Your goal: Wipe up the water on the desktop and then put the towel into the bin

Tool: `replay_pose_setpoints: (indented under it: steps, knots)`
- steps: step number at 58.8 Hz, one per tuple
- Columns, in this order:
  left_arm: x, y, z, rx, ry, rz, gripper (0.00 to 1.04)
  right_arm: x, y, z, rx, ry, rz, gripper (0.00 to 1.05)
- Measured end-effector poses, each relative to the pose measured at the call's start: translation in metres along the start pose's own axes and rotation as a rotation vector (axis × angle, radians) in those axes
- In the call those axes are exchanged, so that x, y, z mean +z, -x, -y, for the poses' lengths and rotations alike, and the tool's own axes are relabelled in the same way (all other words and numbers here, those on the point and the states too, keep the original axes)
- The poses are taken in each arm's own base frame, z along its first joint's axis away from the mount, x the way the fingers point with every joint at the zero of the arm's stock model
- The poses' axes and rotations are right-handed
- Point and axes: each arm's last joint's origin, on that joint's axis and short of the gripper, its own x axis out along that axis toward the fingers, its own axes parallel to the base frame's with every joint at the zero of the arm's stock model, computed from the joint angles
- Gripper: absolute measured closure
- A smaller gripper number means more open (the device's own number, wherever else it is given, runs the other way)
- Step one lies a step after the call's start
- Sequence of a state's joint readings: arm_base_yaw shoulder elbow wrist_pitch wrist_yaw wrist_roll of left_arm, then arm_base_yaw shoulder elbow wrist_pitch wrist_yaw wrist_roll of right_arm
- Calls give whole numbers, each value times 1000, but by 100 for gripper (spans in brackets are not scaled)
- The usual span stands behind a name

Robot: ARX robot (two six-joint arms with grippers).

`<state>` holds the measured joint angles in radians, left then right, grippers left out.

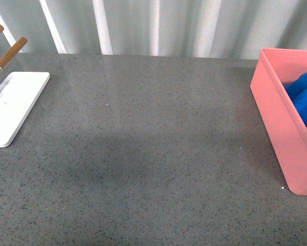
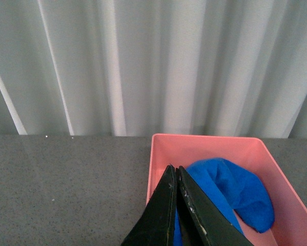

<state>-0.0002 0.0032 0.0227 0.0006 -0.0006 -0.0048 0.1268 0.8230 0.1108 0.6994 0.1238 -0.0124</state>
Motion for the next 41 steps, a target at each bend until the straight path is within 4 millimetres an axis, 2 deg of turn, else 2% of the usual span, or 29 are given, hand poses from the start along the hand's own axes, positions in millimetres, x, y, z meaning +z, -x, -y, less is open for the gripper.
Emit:
replay_pose_setpoints:
  steps: [10,17,41]
  knots:
    - [0,0,0,0,0,0,7,-4,11,6,12,-1,2,101]
    - [0,0,0,0,0,0,7,-8,20,16,-5,-4,4,101]
    - [0,0,0,0,0,0,7,-8,35,16,0,-4,36,101]
